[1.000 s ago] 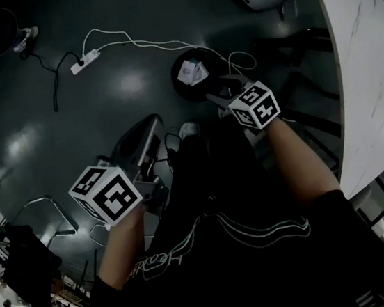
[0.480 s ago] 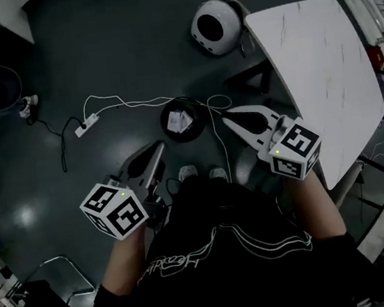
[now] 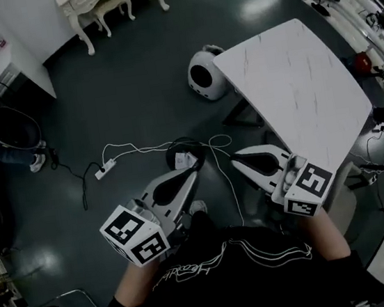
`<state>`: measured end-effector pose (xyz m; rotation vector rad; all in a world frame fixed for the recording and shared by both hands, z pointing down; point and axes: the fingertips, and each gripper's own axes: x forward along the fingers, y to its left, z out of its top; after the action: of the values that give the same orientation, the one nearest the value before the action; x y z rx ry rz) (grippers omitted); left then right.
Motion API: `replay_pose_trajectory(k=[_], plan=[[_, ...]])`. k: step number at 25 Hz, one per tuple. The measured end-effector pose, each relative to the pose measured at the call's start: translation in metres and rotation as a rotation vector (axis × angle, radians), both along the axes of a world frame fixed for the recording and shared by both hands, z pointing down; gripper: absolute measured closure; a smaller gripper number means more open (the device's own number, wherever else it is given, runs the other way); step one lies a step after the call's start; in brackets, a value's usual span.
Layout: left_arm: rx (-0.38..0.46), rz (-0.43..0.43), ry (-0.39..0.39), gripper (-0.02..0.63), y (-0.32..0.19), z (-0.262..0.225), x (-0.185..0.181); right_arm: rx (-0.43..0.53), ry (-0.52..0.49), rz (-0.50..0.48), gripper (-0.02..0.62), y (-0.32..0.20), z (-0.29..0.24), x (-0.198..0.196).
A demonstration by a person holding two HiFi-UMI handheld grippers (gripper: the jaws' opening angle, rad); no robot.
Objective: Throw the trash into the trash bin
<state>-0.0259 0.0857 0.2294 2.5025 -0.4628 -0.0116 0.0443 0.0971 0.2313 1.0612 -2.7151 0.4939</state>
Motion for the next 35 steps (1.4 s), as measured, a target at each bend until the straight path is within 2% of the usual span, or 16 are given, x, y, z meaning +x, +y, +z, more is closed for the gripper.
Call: replay_pose_trajectory(k=[2, 7, 11, 15, 21, 27, 35], plan=[[0.052, 0.023, -0.014, 0.601, 0.032, -0.017, 0.017, 0.037, 0.000, 0.015, 0.563, 0.030, -0.013, 0.010], [0.191, 0.095, -0.042, 0.601, 0.107, -0.052, 0.062, 0.119, -0.098, 0.075, 0.563, 0.097, -0.056, 0.045], [0.248, 0.118, -0.045, 0.601, 0.160, -0.074, 0.083, 0.170, -0.146, 0.091, 0.565, 0.155, -0.084, 0.071], [0.285, 0.132, -0.033, 0.601, 0.195, -0.089, 0.094, 0.224, -0.128, 0.124, 0.565, 0.191, -0.099, 0.093], [0.327, 0.136, -0.023, 0.601, 0.224, -0.101, 0.106, 0.279, -0.100, 0.127, 0.565, 0.222, -0.108, 0.104], [0.356, 0.149, -0.014, 0.601, 0.239, -0.111, 0.113, 0.314, -0.068, 0.135, 0.565, 0.236, -0.114, 0.112], [0.375, 0.171, -0.009, 0.601, 0.254, -0.117, 0.124, 0.334, -0.074, 0.144, 0.565, 0.246, -0.119, 0.118]])
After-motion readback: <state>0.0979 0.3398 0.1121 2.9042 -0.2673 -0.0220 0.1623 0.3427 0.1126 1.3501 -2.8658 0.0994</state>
